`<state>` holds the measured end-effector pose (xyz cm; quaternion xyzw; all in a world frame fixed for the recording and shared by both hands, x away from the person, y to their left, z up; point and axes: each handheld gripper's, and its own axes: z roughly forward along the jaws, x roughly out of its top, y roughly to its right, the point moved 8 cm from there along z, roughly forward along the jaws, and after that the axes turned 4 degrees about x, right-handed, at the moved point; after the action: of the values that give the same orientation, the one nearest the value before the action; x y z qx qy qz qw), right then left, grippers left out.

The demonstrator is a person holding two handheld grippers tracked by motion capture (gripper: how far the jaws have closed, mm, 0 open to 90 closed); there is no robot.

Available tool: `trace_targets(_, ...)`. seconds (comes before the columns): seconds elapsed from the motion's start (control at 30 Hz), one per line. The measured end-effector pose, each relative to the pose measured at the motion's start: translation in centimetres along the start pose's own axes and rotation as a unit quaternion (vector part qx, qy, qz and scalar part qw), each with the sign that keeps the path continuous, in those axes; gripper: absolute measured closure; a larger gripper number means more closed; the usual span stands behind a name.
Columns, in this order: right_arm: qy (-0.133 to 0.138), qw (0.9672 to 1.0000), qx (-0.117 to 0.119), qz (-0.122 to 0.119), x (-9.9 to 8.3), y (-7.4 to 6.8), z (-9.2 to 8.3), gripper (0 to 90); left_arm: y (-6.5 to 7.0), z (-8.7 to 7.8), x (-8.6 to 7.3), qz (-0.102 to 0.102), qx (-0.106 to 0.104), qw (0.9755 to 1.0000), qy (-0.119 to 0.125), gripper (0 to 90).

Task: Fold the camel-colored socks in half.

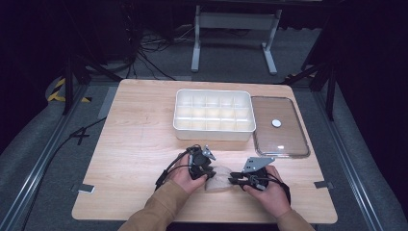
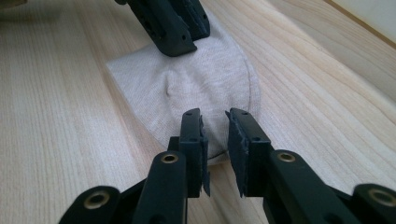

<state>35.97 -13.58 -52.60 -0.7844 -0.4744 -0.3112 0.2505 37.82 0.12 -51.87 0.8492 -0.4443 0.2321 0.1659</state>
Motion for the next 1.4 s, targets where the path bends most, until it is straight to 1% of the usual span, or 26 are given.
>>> trace_targets(0.03,0.001,1.0000,0.001,0.000,0.0,0.0,0.0,75.9,0.1,0.0,0.0,-0.001,0.000,1.0000,0.001,75.9)
trace_targets(0.1,0.001,1.0000,0.001,-0.001,-0.1,0.0,0.0,75.9,0.4,-0.3,0.2,0.013,0.005,0.9998,0.012,73.5)
trace_targets(0.13,-0.003,1.0000,-0.002,-0.001,-0.1,-0.1,-0.1,75.9,0.6,-1.0,0.4,0.029,0.002,0.9992,0.026,70.9)
trace_targets(0.2,-0.009,0.9999,-0.009,-0.006,0.0,-0.1,0.0,75.9,0.7,-1.3,0.5,0.033,0.001,0.9990,0.031,71.3)
trace_targets(0.27,-0.009,0.9999,-0.009,-0.007,0.0,-0.2,0.0,75.9,1.4,-2.3,0.8,0.055,-0.009,0.9975,0.042,71.7)
trace_targets(0.33,-0.009,0.9999,-0.008,-0.002,0.1,-0.1,0.0,75.8,2.0,-2.7,0.7,0.073,-0.020,0.9964,0.037,73.6)
trace_targets(0.37,-0.009,0.9999,-0.006,-0.001,0.1,-0.1,0.0,75.9,2.4,-2.6,0.4,0.085,-0.026,0.9958,0.022,74.0)
trace_targets(0.43,-0.009,0.9999,-0.006,-0.001,0.1,-0.1,0.0,75.8,2.4,-2.1,-0.3,0.096,-0.019,0.9951,-0.004,73.2)
trace_targets(0.47,-0.010,0.9999,-0.006,-0.001,0.1,-0.1,0.0,75.8,2.4,-2.1,-0.3,0.096,-0.019,0.9951,-0.004,72.0)
trace_targets(0.5,-0.011,0.9999,-0.006,-0.002,0.1,-0.1,0.0,75.7,2.1,-1.5,-0.8,0.098,-0.010,0.9950,-0.019,70.2)
trace_targets(0.53,-0.011,0.9999,-0.006,-0.002,0.1,-0.1,0.0,75.7,2.1,-1.5,-0.8,0.098,-0.010,0.9950,-0.019,68.1)
trace_targets(0.57,-0.011,0.9999,-0.006,-0.002,0.1,-0.1,0.0,75.5,1.8,-1.2,-1.1,0.095,-0.003,0.9949,-0.034,68.1)
trace_targets(0.63,-0.011,0.9999,-0.005,-0.002,0.1,-0.1,0.0,74.6,1.7,-1.0,-1.3,0.092,0.000,0.9948,-0.043,63.4)
trace_targets(0.67,-0.010,0.9999,-0.004,-0.002,0.0,0.0,0.0,74.3,1.7,-0.8,-1.4,0.089,0.000,0.9951,-0.044,62.5)
trace_targets(0.8,-0.003,1.0000,0.005,0.005,-0.1,0.2,-0.1,71.9,1.6,-0.7,-1.4,0.093,-0.004,0.9944,-0.050,61.3)
trace_targets(0.83,-0.003,1.0000,0.005,0.005,-0.1,0.2,-0.1,71.9,1.6,-0.7,-1.4,0.093,-0.004,0.9944,-0.050,61.3)
trace_targets(0.87,0.003,0.9998,0.013,0.012,-0.3,0.3,-0.1,71.8,1.6,-0.6,-1.4,0.086,-0.007,0.9952,-0.046,61.3)
trace_targets(0.93,0.004,0.9998,0.015,0.013,-0.3,0.3,-0.1,71.9,1.6,-0.6,-1.5,0.084,-0.008,0.9953,-0.048,61.3)
trace_targets(0.97,0.003,0.9998,0.016,0.014,-0.4,0.3,-0.1,71.9,1.6,-0.6,-1.5,0.080,-0.011,0.9956,-0.046,61.3)
trace_targets(1.1,0.000,0.9996,0.022,0.019,-0.5,0.4,-0.2,72.1,1.5,-0.6,-1.5,0.081,-0.014,0.9955,-0.045,61.3)
trace_targets(1.2,-0.009,0.9994,0.025,0.023,-0.8,0.5,-0.4,73.2,1.5,-0.5,-1.5,0.077,-0.013,0.9960,-0.043,61.3)
trace_targets(1.27,-0.012,0.9995,0.023,0.021,-0.8,0.5,-0.4,73.8,1.5,-0.6,-1.5,0.070,-0.018,0.9964,-0.045,60.4)
trace_targets(1.3,-0.012,0.9995,0.021,0.018,-0.8,0.5,-0.5,73.9,1.5,-0.5,-1.4,0.063,-0.026,0.9968,-0.041,59.2)
trace_targets(1.33,-0.015,0.9996,0.019,0.018,-0.8,0.6,-0.6,73.8,1.6,-0.5,-1.4,0.049,-0.034,0.9975,-0.037,56.7)
trace_targets(1.37,-0.015,0.9995,0.018,0.022,-0.8,0.6,-0.7,73.0,1.6,-0.5,-1.5,0.045,-0.042,0.9975,-0.034,53.9)
trace_targets(1.4,-0.014,0.9994,0.019,0.027,-0.8,0.6,-0.9,72.5,1.5,-0.6,-1.5,0.043,-0.041,0.9975,-0.037,52.4)
